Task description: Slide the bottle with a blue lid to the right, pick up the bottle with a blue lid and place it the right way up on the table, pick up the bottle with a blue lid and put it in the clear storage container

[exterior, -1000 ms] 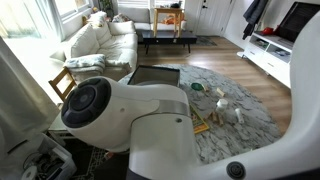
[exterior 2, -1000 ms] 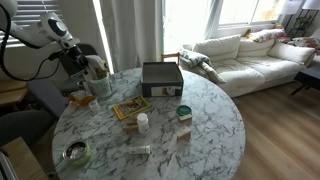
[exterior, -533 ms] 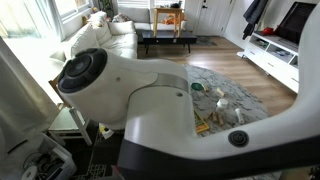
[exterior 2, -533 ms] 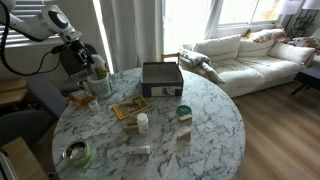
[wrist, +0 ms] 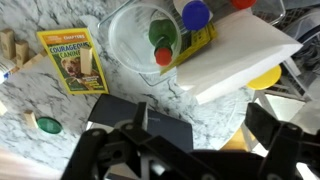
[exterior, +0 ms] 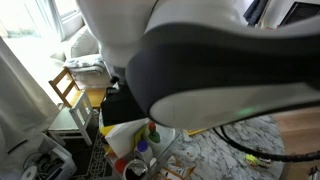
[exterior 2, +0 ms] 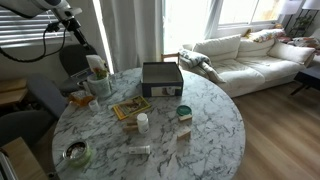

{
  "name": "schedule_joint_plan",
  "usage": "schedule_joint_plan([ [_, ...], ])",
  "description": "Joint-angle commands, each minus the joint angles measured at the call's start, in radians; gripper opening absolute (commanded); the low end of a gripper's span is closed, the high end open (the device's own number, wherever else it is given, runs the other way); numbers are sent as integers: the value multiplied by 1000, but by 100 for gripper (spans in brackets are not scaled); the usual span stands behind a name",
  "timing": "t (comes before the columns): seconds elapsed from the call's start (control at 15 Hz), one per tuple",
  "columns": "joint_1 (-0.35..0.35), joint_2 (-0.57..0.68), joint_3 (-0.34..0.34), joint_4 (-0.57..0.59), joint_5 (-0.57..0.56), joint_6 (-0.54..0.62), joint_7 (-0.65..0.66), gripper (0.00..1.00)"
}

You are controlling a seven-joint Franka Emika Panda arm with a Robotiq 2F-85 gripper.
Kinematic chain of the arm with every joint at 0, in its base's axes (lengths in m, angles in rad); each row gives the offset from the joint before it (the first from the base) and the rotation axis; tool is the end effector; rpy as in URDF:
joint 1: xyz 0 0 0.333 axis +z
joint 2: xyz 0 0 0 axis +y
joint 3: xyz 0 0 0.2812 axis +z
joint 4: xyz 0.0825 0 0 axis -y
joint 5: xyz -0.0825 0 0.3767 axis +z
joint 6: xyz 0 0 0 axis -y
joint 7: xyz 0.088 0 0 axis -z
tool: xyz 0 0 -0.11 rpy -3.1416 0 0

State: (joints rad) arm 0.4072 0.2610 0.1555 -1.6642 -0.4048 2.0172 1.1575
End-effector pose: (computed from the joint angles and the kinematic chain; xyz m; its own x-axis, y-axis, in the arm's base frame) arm 0.5523 0.3112 0.4341 0.8571 -0.3935 0.3324 -0.4387 -0.8959 0.0706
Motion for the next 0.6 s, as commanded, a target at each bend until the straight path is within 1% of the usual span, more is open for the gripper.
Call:
schedule_joint_plan([
  [0.0, -76, -120, 28, -83, 115, 66, -262, 100],
  [0.2, -124, -186, 28, -120, 259, 73, -499, 100],
  [0.53, -193, -266, 10, -167, 533, -2, -885, 100],
])
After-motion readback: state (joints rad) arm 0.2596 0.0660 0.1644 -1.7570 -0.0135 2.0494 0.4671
